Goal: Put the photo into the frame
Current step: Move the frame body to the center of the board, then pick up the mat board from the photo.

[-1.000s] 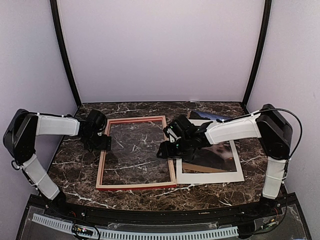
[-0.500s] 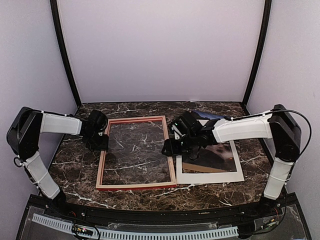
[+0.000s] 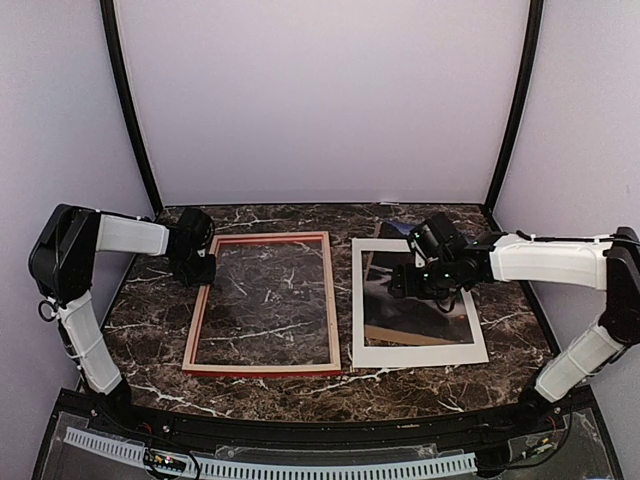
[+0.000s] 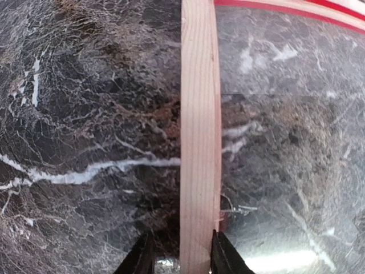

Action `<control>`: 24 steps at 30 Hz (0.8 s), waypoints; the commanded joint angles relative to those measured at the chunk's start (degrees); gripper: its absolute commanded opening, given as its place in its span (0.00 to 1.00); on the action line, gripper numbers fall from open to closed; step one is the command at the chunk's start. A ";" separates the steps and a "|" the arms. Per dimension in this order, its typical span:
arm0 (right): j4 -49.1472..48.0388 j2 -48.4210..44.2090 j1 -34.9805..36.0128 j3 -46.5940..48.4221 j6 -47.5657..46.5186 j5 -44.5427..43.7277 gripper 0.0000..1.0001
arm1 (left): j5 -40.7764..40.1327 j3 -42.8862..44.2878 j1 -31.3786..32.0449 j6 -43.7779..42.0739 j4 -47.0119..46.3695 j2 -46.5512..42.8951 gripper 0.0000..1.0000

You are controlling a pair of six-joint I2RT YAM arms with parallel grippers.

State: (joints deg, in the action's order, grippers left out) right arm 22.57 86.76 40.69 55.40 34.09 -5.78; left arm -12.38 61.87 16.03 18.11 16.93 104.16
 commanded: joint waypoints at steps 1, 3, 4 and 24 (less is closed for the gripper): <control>4.35 -7.01 -5.97 -4.53 -1.00 -4.67 0.78 | -3.57 3.05 -1.26 -2.28 2.15 2.92 0.37; 5.34 -9.82 -9.57 -6.95 -0.86 -5.03 0.87 | -3.87 4.76 -1.27 -2.06 2.05 2.44 0.47; 5.72 -11.04 -11.09 -7.89 -0.74 -5.21 0.88 | -3.83 5.15 -1.27 -1.91 1.88 2.01 0.55; 1.93 -13.29 -25.28 -17.72 -3.23 0.06 0.77 | 22.52 0.04 17.12 9.10 -9.59 -17.54 0.88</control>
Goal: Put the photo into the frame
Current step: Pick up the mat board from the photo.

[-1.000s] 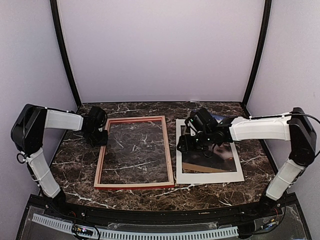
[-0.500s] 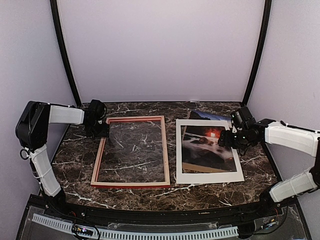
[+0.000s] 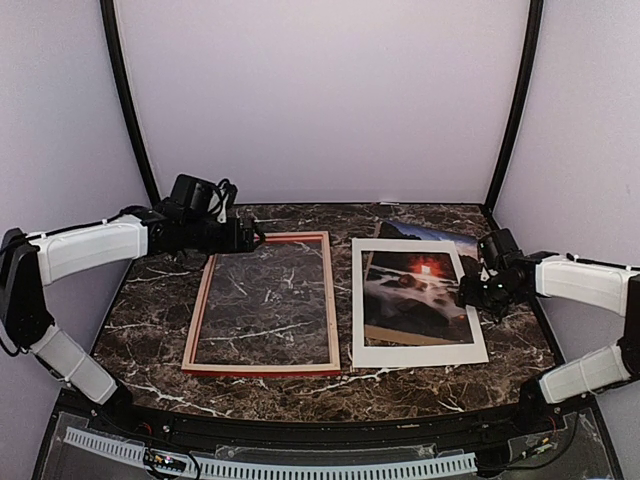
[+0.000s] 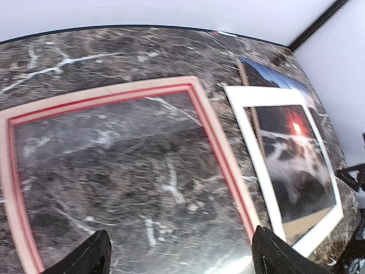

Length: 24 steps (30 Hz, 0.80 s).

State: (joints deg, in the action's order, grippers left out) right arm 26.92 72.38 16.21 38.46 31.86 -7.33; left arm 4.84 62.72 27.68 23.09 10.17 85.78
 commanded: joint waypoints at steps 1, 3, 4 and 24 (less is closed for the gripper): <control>-2.77 1.36 -0.97 -0.96 -1.27 1.83 0.76 | 5.42 -0.61 7.94 4.44 -3.43 1.39 0.88; -3.47 1.99 -1.36 -1.30 -1.83 2.19 0.74 | 5.41 0.35 11.60 5.08 -4.69 3.46 0.88; -3.74 2.41 -1.55 -1.40 -2.16 2.52 0.72 | 5.32 1.34 13.69 5.24 -5.46 5.22 0.88; -6.87 8.95 -3.65 0.49 -6.08 4.83 0.65 | 4.31 20.91 26.62 7.30 -5.10 31.79 0.87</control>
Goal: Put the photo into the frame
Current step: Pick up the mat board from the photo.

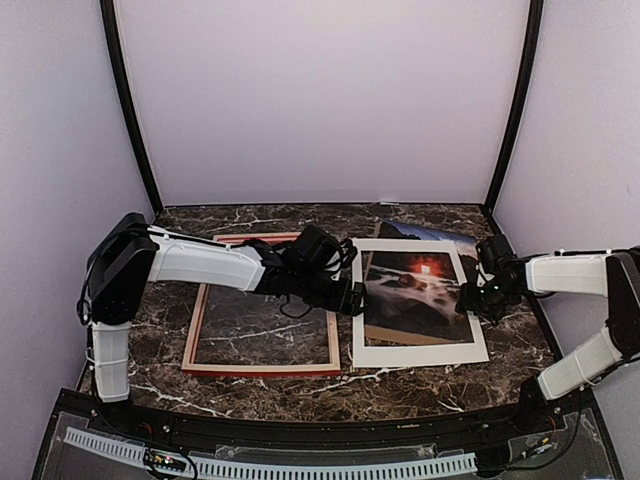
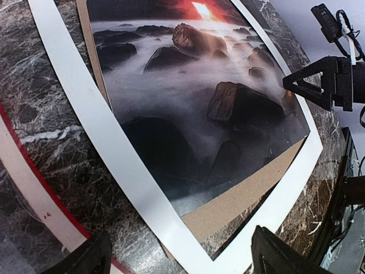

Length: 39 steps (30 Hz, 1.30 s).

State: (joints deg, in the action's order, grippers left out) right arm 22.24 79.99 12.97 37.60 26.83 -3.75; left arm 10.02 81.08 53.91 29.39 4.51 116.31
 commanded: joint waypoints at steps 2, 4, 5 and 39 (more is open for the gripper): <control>-2.21 1.80 -0.46 1.65 -1.15 1.71 0.63 | -1.63 3.27 0.54 1.32 0.65 2.41 0.87; -2.35 1.91 -0.50 1.68 -1.12 2.12 0.62 | -2.35 3.61 0.57 1.79 0.75 3.25 0.87; -2.20 1.86 -0.50 1.68 -1.15 2.23 0.61 | -2.65 3.64 0.57 2.09 0.76 3.71 0.87; -5.24 -3.45 -4.90 -2.19 -1.43 9.27 0.44 | -6.89 5.28 1.91 5.79 4.15 11.16 0.81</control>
State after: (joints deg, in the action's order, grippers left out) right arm 17.56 78.76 8.54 35.64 25.54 7.75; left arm 5.63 85.82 55.05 34.28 1.06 124.84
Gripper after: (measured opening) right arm 0.427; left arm 0.814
